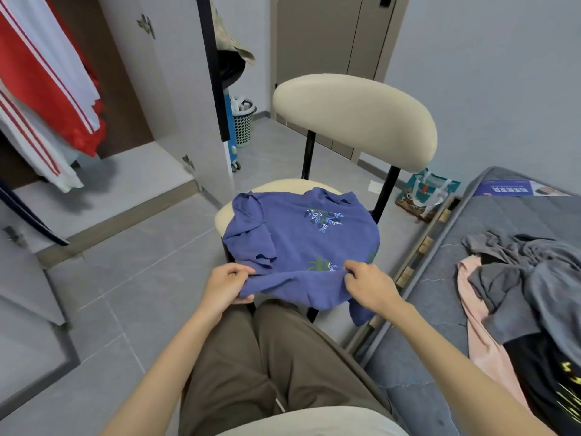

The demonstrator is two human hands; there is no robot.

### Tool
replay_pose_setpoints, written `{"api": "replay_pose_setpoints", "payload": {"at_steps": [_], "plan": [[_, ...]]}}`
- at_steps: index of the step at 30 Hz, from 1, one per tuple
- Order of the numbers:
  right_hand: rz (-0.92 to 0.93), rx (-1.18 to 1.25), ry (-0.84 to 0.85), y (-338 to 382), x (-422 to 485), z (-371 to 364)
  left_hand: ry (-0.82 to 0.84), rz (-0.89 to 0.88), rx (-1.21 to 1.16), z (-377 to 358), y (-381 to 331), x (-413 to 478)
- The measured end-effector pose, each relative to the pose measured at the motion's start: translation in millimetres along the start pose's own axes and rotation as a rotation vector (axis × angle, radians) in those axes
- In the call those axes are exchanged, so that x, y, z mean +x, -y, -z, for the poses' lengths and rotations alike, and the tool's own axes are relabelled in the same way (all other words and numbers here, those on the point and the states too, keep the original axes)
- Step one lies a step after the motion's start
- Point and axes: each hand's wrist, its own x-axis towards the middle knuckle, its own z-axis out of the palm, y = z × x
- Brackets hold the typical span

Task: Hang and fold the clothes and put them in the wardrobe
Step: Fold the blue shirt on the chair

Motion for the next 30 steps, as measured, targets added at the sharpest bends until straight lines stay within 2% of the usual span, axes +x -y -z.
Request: {"api": "replay_pose_setpoints", "payload": {"at_steps": [2, 4, 6, 8, 12, 15, 18, 20, 22, 24, 27, 30], "plan": [[0.075, -0.039, 0.042, 5.3, 5.8, 6.0, 0.002, 0.004, 0.183, 5.4, 3.9, 1.7], [0.169, -0.077, 0.163, 11.2, 11.1, 11.5, 0.010, -0.037, 0.355, 9.0, 6.2, 3.3], [0.293, -0.226, 0.237, 17.1, 17.3, 13.6, 0.033, -0.112, 0.546, 10.4, 6.9, 4.8], [0.366, -0.360, 0.243, 23.8, 25.0, 12.8, 0.062, -0.146, 0.743, 11.3, 7.6, 6.6], [0.359, -0.393, 0.207, 37.3, 48.0, 17.6, 0.051, -0.190, 1.076, 7.8, 11.9, 13.3], [0.452, -0.406, 0.097, 49.8, 75.5, 26.8, 0.035, -0.219, 1.236, 0.1, 15.1, 16.7], [0.652, -0.244, -0.199, 58.1, 102.8, 22.1, 0.138, -0.326, 1.245, -6.9, 20.0, 24.8], [0.546, 0.029, -0.293, 59.0, 114.7, 12.3, 0.235, -0.368, 1.140, -11.4, 22.1, 30.6], [0.361, 0.175, -0.260, 46.9, 122.6, -3.0, 0.315, -0.313, 0.998, -17.8, 22.5, 34.3], [0.199, 0.176, -0.084, 22.7, 126.3, -21.0, 0.337, -0.224, 0.918, -27.1, 24.1, 37.3], [0.005, 0.162, 0.145, -14.6, 115.0, -36.3, 0.210, -0.177, 0.863, -43.4, 25.0, 43.5], [-0.050, 0.149, 0.291, -37.6, 96.9, -42.3, 0.182, -0.113, 0.842, -58.9, 23.5, 52.4]]}}
